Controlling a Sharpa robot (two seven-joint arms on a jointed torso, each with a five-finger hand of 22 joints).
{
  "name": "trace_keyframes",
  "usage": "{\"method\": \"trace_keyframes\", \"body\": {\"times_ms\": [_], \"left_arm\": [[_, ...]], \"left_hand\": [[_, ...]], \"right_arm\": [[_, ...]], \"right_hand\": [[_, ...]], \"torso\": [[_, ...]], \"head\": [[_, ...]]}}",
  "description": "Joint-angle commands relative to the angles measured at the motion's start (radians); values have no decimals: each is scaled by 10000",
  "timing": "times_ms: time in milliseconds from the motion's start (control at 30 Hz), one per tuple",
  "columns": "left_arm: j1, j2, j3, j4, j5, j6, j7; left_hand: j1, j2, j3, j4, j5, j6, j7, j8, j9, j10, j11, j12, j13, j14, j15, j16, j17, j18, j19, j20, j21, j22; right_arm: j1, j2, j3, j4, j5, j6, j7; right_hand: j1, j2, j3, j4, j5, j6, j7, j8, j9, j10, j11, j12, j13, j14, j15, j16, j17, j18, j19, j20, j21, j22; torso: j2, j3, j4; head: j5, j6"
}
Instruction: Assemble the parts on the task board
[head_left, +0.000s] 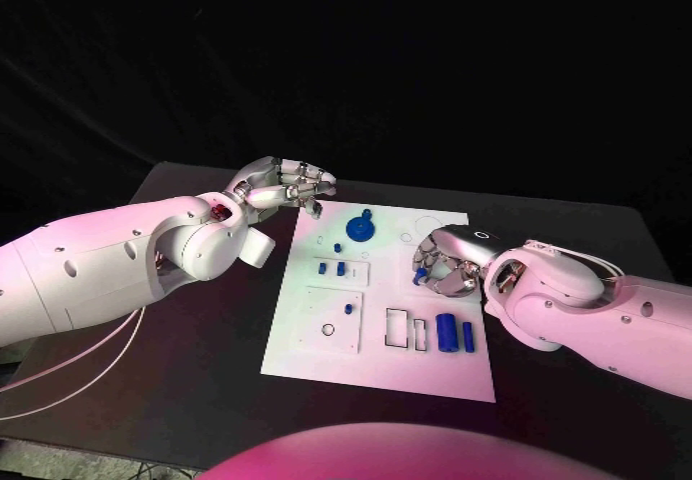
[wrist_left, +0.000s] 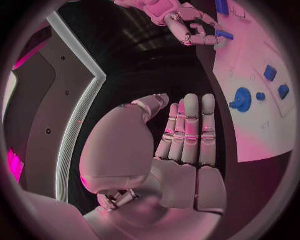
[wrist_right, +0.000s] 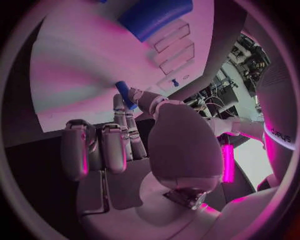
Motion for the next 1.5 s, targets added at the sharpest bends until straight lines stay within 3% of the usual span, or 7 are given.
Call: {"method": "trace_keyframes", "body": {"times_ms": [33, 300, 467, 600, 967, 1167, 1500], "left_arm": [[3, 20, 8, 6, 13, 146, 70], [3, 70, 7, -69, 13, 158, 77], [1, 120, 7, -124, 15, 178, 82], [-1, 165, 7, -165, 21, 192, 90], [-2, 258, 7, -210, 37, 219, 91], [-2, 285, 7, -218, 39, 237, 80], [-2, 291, 6, -226, 40, 255, 70]], "left_hand": [[36, 72, -44, -11, -31, -59, 0, 42, 13, -64, -9, 62, -17, -7, 12, -62, -9, 176, 77, -3, -32, -14], [33, 76, -47, -9, -30, -62, -1, 49, 15, -65, -10, 67, -18, -5, 11, -63, -10, 177, 81, -3, -40, -14], [33, 76, -47, -9, -30, -62, -1, 49, 15, -65, -10, 67, -18, -5, 11, -63, -10, 177, 81, -3, -40, -14], [33, 76, -47, -9, -30, -62, -1, 49, 15, -65, -10, 67, -18, -5, 11, -63, -10, 177, 81, -3, -40, -14], [33, 76, -47, -9, -30, -62, -1, 49, 15, -65, -10, 67, -18, -5, 11, -63, -10, 177, 81, -3, -40, -14], [32, 86, -50, -8, -24, -60, -5, 63, 20, -67, -11, 74, -20, -2, 10, -65, -11, 178, 87, -3, -52, -13], [23, 88, -55, -1, -22, -60, -4, 69, 22, -71, -10, 76, -22, -3, 11, -66, -11, 178, 89, -3, -59, -13]], "right_arm": [[109, -161, 56, 386, 146, -411, -1], [411, -410, 169, 1285, 400, -635, 54], [420, 36, 183, 1460, 493, -640, 155], [264, 651, 161, 1384, 400, -582, 288], [-459, 2012, 33, 970, -62, -408, 548], [-794, 2337, -30, 642, -73, -277, 594], [-1018, 2491, -88, 255, -57, -122, 561]], "right_hand": [[-16, 84, 49, -10, 55, 62, 1, 62, 24, 104, 3, 14, -22, 454, -51, 9, -18, -116, 299, -60, 31, 2118], [-65, 49, 39, -5, 80, 59, -5, 75, 47, 102, 3, -7, -16, 452, -54, 2, -34, -113, 293, -66, 14, 2113], [-76, 40, 38, -6, 88, 57, -6, 78, 54, 101, 2, -14, -15, 451, -55, 0, -38, -114, 294, -68, 20, 2114], [-77, 40, 40, -7, 94, 56, -8, 79, 56, 101, 1, -16, -14, 451, -56, 0, -38, -111, 290, -68, 7, 2111], [-111, 47, 51, -2, 154, 37, -6, 86, 78, 103, 2, -38, -7, 442, -58, -23, -89, -102, 272, -74, -38, 2098], [-119, 45, 51, -1, 161, 32, -6, 86, 81, 102, 3, -43, -6, 441, -58, -25, -94, -98, 265, -75, -59, 2092], [-160, 40, 41, 11, 172, 17, -4, 89, 96, 103, 7, -56, -1, 440, -56, -28, -100, -98, 264, -76, -59, 2092]], "torso": [[-9, -6, 2], [-24, -16, 6], [-17, -16, -6], [-12, -15, 16], [5, -26, 26], [6, -8, 4], [7, -3, -7]], "head": [[25, 17], [30, 20], [78, 31], [122, 29], [261, 4], [369, -39], [394, -88]]}}
